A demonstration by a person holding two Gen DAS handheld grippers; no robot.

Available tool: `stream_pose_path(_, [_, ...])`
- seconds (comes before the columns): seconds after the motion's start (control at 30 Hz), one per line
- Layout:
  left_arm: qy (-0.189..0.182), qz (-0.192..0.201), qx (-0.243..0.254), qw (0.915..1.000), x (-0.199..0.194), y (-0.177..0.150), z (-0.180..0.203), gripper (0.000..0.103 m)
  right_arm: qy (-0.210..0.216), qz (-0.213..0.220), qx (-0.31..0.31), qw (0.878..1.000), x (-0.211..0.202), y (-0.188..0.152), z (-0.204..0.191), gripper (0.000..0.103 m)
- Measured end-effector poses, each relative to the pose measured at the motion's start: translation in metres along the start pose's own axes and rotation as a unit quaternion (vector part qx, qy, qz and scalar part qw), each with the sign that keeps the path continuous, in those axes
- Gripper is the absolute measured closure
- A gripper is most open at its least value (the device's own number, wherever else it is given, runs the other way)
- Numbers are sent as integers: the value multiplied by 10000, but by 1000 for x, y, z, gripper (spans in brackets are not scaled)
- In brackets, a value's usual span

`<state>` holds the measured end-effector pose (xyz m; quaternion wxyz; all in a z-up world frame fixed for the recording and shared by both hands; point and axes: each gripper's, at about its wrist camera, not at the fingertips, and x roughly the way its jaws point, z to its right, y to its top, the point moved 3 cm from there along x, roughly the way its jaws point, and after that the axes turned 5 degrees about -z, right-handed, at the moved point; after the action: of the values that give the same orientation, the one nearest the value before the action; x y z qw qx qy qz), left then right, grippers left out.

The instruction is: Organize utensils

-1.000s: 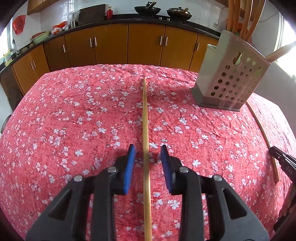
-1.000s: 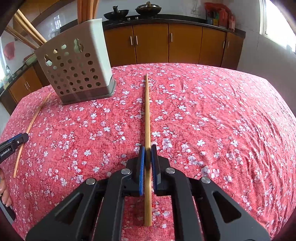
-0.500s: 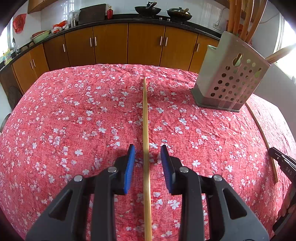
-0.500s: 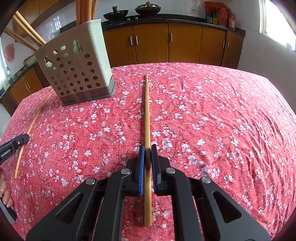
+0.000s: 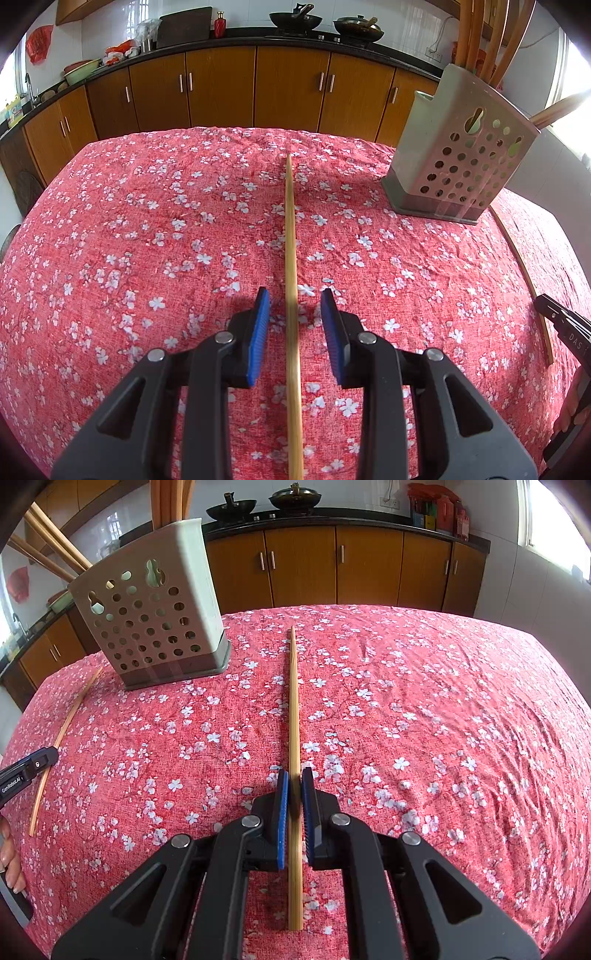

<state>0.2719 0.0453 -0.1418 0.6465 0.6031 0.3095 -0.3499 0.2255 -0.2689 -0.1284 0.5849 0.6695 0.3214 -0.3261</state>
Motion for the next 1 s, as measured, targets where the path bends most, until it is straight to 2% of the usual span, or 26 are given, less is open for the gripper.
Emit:
stream_pose_path(0.1, [-11, 2, -10, 10000, -2, 0, -1, 74, -19, 1, -9, 10000, 0, 0, 0, 94])
stream_pose_path(0.23, [187, -38, 264, 9995, -2, -2, 6, 80, -8, 2, 2, 10000, 0, 0, 1, 94])
stream_pose_path(0.7, [317, -45, 321, 9990, -6, -10, 6, 80, -59, 2, -18, 10000, -1, -1, 2, 94])
stream_pose_path(1.0, [274, -49, 363, 9990, -12, -19, 11, 80, -76, 1, -24, 10000, -5, -4, 2, 94])
